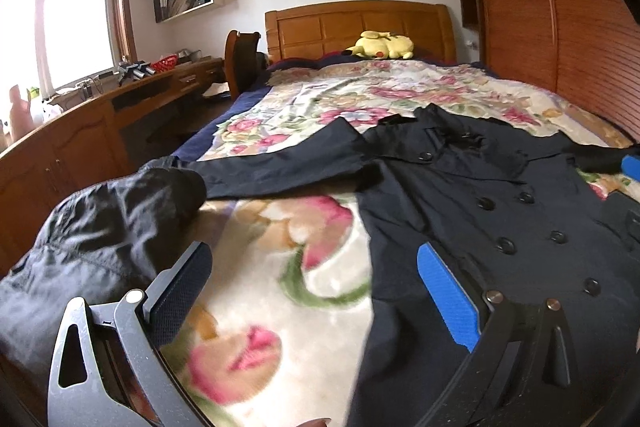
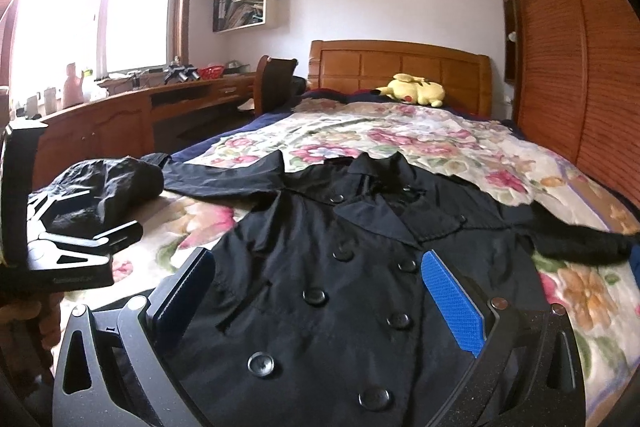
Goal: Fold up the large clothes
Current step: 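Move the left tool toward the coat sleeve nearest it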
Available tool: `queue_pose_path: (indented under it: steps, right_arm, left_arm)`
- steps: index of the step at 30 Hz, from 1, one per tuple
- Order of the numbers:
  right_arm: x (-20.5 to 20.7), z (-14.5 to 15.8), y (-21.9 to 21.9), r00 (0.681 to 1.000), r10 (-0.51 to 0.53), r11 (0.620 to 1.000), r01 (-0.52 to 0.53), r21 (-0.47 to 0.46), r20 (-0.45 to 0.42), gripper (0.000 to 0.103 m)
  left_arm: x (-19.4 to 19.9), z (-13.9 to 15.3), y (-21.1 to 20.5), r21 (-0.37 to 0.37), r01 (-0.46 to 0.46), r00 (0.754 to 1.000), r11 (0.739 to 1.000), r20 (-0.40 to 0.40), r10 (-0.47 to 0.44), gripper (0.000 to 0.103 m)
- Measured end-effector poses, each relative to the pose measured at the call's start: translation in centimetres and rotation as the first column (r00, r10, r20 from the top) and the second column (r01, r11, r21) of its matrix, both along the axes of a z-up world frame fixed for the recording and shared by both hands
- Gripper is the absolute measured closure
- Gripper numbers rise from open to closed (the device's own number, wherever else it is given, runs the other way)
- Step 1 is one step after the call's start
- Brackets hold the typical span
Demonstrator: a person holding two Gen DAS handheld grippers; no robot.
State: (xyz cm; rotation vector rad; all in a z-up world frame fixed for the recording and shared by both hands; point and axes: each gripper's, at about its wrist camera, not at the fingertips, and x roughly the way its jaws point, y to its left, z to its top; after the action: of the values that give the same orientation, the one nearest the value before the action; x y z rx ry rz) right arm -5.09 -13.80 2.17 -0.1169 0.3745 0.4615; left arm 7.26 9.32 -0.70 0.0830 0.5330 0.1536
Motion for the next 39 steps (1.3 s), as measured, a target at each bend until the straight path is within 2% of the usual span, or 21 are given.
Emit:
queue_pose_path:
  steps: [8, 16, 24, 29, 39]
  right_arm:
    - [2.6, 1.3, 1.9, 0.999, 0.034, 0.998, -0.033, -0.045, 0.015, 0.0]
    - [7.0, 1.1, 3.9, 0.997, 0.07, 0.995, -0.073, -0.074, -0.037, 0.0]
    - [9.8, -1.1, 4.3, 0.991, 0.084, 0.987, -0.097, -0.13, -0.102, 0.0]
    - [11.0, -1.6, 4.5, 0.985, 0.092, 0.985, -0.112, -0.133, -0.149, 0.0]
    - [11.5, -2.1, 4.5, 0.981, 0.087, 0.985, -0.11, -0.131, -0.171, 0.0]
  left_arm:
    - [3.9, -0.1, 2.5, 0.026, -0.023, 0.999, 0.999, -0.043, 0.025, 0.0]
    - [8.5, -1.9, 4.2, 0.016, -0.035, 0.99, 0.999, -0.135, 0.037, 0.0]
    - [13.3, -3.1, 6.1, -0.051, -0.063, 0.98, 0.997, -0.191, 0.052, 0.0]
    - [16.5, -3.7, 6.8, -0.059, -0.083, 0.973, 0.995, -0.219, 0.068, 0.0]
    - [21.7, -5.2, 9.0, -0.102, -0.138, 0.954, 0.985, -0.28, 0.105, 0.001]
